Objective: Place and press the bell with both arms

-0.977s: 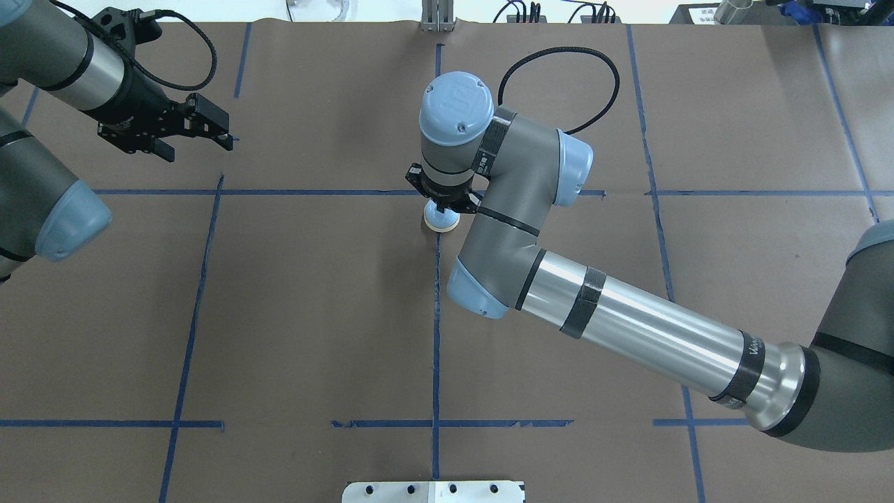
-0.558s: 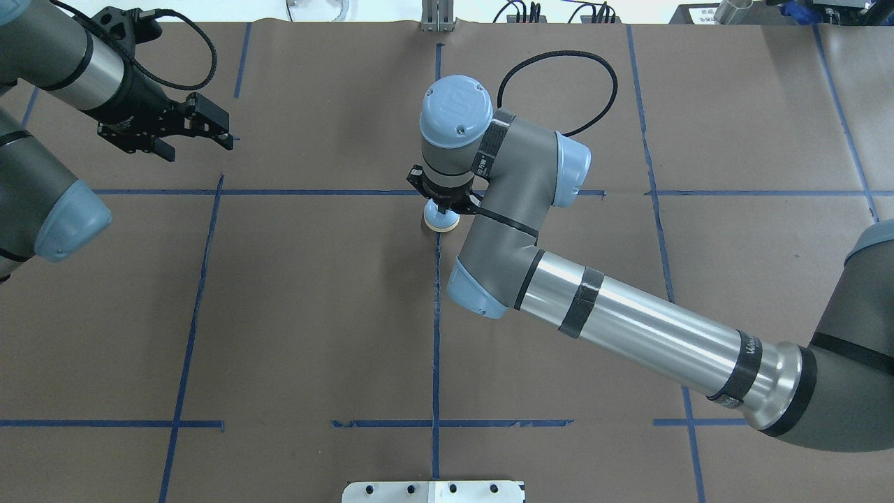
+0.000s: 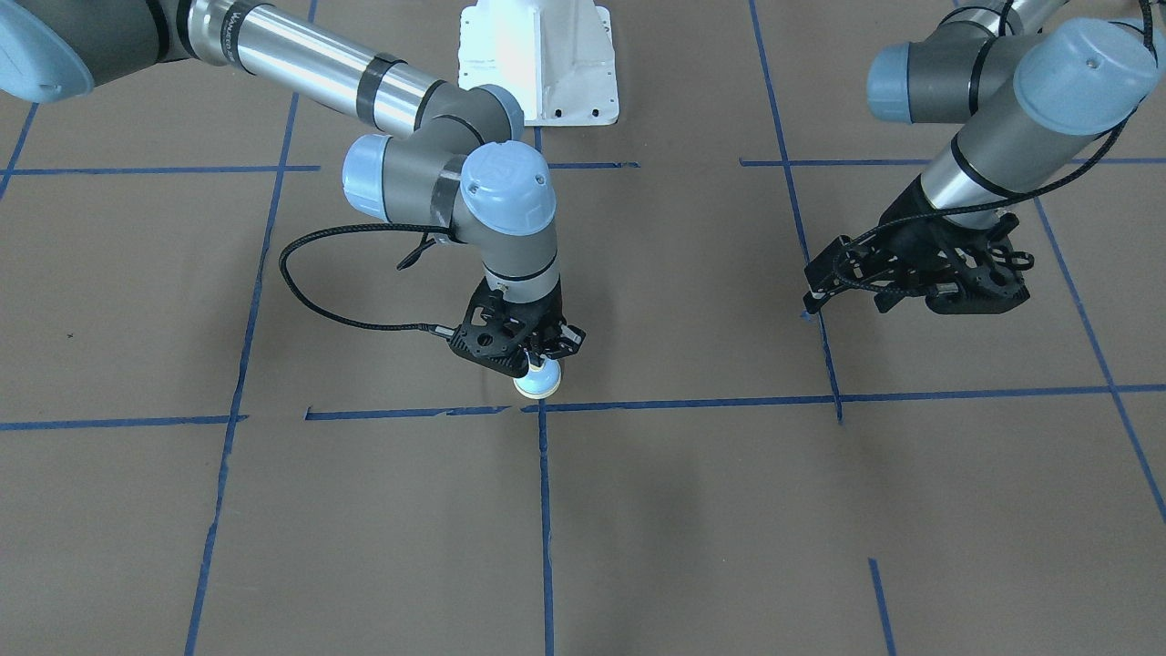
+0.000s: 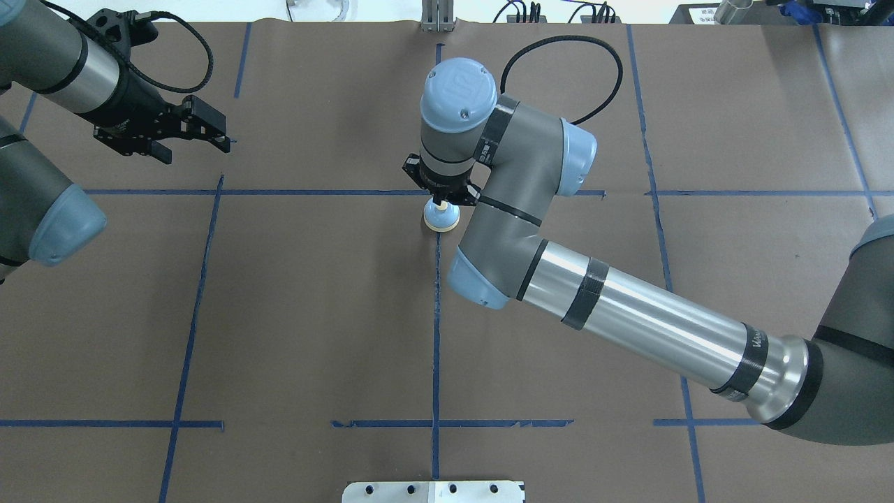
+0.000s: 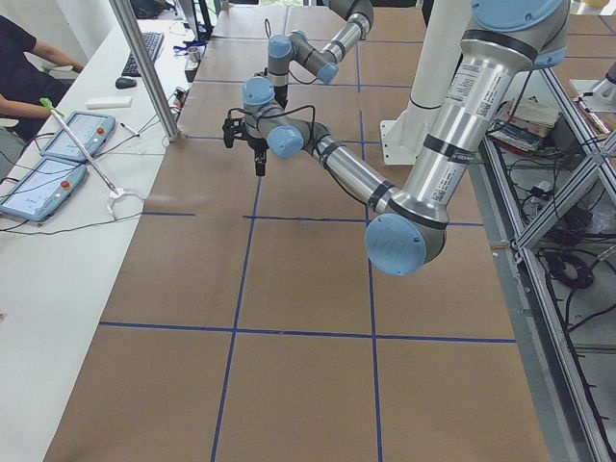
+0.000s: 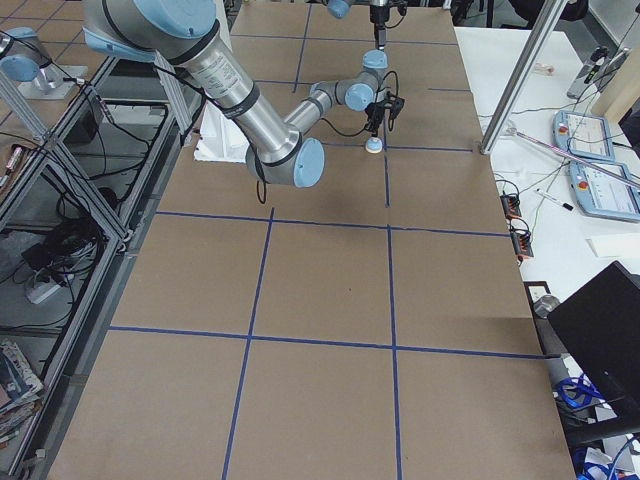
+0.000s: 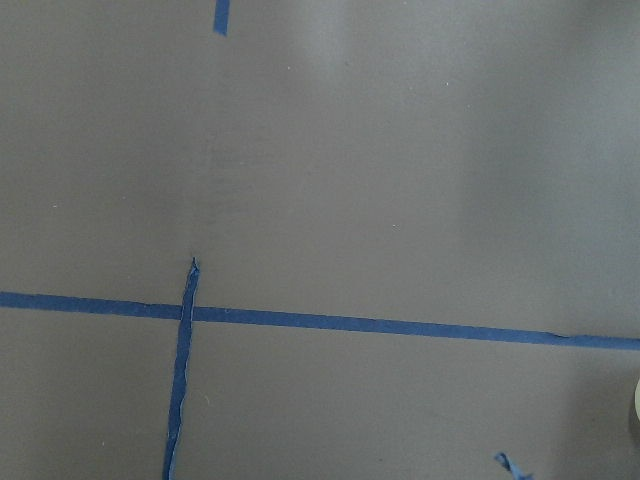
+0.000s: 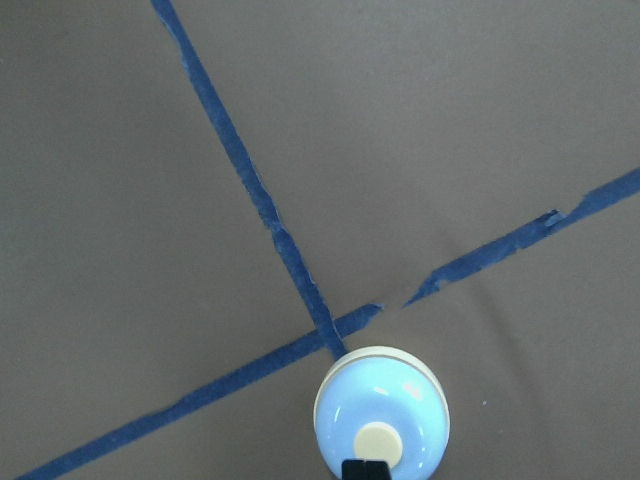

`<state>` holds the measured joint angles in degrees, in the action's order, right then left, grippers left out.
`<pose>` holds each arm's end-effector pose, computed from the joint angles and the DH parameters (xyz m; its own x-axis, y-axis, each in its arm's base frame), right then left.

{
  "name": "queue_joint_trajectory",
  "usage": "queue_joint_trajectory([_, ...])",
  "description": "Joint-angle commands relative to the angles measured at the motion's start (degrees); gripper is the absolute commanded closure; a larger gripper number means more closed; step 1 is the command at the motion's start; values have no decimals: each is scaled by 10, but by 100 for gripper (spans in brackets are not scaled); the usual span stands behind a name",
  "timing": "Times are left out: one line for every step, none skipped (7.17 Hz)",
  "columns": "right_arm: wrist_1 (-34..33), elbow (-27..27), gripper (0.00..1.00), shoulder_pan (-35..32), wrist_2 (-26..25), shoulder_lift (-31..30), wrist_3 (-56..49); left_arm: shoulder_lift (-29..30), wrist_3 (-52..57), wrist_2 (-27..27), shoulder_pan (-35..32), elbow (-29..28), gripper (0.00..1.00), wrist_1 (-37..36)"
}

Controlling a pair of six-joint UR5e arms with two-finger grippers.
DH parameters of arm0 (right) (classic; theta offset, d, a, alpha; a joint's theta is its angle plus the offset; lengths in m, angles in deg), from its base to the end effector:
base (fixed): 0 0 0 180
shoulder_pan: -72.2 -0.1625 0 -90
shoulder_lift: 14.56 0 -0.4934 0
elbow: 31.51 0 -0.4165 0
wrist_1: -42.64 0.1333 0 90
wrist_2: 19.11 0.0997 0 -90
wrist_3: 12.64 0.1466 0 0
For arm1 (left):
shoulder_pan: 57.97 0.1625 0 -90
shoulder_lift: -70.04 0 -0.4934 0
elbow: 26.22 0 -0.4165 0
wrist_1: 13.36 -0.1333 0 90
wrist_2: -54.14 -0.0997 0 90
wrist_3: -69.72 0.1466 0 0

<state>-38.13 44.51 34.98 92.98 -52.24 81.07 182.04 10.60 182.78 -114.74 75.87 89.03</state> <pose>-0.6572 -0.5974 0.2238 0.5142 0.4659 0.7201 -0.3735 0.8775 -0.3010 0.3385 -0.5929 0.3931 0.5318 -0.0803 -0.8430 0.1541 0.9880 0.0031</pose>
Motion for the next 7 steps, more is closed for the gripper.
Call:
queue_joint_trajectory([-22,181,100,-64,71,-129,-9,-18,4,0,0,10,0,0])
queue_joint_trajectory([-22,258,99,-107,111,-206,-57,-41,19,0,-5,23,0,1])
queue_joint_trajectory([-22,301,98,-166,169,-270,-140,-66,62,-1,-12,35,0,0])
queue_joint_trajectory([-22,321,73,-238,225,-333,-233,-96,113,-1,-32,47,0,0])
queue_joint_trajectory([-23,317,43,-302,262,-380,-314,-140,179,-1,-65,62,0,0])
queue_joint_trajectory([-23,319,0,-352,275,-429,-418,-198,273,-1,-103,82,0,1])
queue_joint_trajectory([-23,313,0,-396,275,-474,-516,-273,408,3,-153,87,0,7])
